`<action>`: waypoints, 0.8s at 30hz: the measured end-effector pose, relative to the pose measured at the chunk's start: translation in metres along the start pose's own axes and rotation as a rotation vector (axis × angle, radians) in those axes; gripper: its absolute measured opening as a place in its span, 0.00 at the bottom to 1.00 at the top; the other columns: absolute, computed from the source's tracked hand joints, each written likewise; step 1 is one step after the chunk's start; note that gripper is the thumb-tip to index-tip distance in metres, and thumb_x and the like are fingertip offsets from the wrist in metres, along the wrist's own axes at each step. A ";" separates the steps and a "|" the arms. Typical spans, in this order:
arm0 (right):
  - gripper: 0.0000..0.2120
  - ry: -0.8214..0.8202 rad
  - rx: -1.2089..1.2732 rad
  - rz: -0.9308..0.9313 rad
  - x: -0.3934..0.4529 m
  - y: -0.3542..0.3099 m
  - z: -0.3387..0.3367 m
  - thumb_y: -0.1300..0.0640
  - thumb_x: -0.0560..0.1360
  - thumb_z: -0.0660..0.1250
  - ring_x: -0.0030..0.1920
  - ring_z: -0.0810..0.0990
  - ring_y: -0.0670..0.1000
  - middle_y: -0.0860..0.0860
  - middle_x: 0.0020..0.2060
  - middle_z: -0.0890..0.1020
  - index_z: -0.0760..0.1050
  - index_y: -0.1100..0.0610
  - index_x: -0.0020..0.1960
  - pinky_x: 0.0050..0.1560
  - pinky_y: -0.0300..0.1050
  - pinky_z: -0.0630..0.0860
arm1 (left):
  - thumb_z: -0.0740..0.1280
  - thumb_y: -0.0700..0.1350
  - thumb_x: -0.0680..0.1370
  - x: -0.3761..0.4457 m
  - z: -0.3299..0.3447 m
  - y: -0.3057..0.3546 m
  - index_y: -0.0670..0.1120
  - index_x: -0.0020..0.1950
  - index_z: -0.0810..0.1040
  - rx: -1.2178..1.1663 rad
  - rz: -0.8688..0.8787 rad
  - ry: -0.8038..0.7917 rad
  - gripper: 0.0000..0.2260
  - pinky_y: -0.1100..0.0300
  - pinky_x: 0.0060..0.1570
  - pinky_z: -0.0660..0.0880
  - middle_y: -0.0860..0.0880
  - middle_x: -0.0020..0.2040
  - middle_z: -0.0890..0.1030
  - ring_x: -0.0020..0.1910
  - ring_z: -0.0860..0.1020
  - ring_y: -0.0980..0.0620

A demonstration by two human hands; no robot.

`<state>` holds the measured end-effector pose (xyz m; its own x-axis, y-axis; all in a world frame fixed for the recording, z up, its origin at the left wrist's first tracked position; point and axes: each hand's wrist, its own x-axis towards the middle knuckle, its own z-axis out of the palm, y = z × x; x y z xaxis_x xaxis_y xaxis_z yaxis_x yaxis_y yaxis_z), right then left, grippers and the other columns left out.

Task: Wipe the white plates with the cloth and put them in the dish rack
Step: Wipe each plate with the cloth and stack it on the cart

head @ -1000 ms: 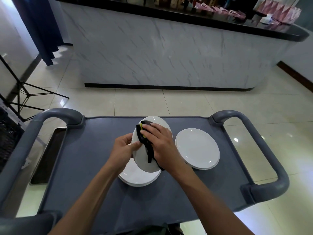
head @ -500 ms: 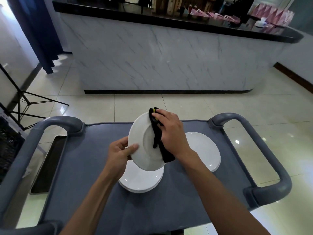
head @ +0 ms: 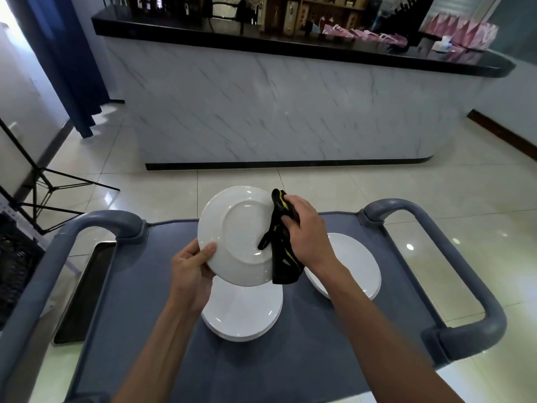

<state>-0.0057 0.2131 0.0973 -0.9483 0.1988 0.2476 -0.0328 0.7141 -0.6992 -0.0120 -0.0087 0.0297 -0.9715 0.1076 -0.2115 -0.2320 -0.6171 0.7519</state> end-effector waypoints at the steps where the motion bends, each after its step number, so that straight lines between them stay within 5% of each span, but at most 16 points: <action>1: 0.20 -0.001 0.001 -0.005 -0.001 0.000 0.001 0.66 0.78 0.65 0.67 0.73 0.53 0.52 0.66 0.76 0.73 0.59 0.70 0.70 0.46 0.67 | 0.68 0.38 0.72 0.002 -0.001 0.001 0.39 0.54 0.82 -0.019 -0.006 0.011 0.11 0.58 0.41 0.81 0.44 0.47 0.85 0.43 0.83 0.49; 7: 0.20 -0.016 -0.006 -0.061 -0.015 -0.006 0.014 0.68 0.78 0.65 0.68 0.72 0.54 0.53 0.66 0.76 0.73 0.61 0.69 0.71 0.48 0.67 | 0.63 0.34 0.79 0.009 0.003 0.002 0.40 0.57 0.81 -0.061 -0.007 0.102 0.11 0.58 0.43 0.82 0.44 0.51 0.85 0.47 0.83 0.49; 14: 0.22 -0.041 -0.073 -0.243 -0.043 -0.019 0.048 0.68 0.76 0.66 0.68 0.72 0.57 0.55 0.68 0.75 0.74 0.60 0.69 0.69 0.55 0.69 | 0.63 0.35 0.80 0.010 0.009 0.006 0.41 0.57 0.81 -0.038 -0.006 0.163 0.10 0.43 0.59 0.75 0.39 0.57 0.82 0.54 0.79 0.42; 24: 0.20 0.019 -0.152 -0.529 -0.069 -0.008 0.074 0.66 0.76 0.69 0.69 0.73 0.56 0.55 0.68 0.75 0.76 0.60 0.68 0.66 0.55 0.69 | 0.63 0.36 0.80 0.010 0.013 0.007 0.42 0.57 0.83 -0.047 -0.021 0.174 0.10 0.54 0.43 0.82 0.38 0.54 0.84 0.48 0.82 0.43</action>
<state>0.0369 0.1443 0.0362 -0.8089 -0.2026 0.5519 -0.4562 0.8085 -0.3718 -0.0242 -0.0019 0.0407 -0.9421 -0.0135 -0.3351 -0.2458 -0.6522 0.7171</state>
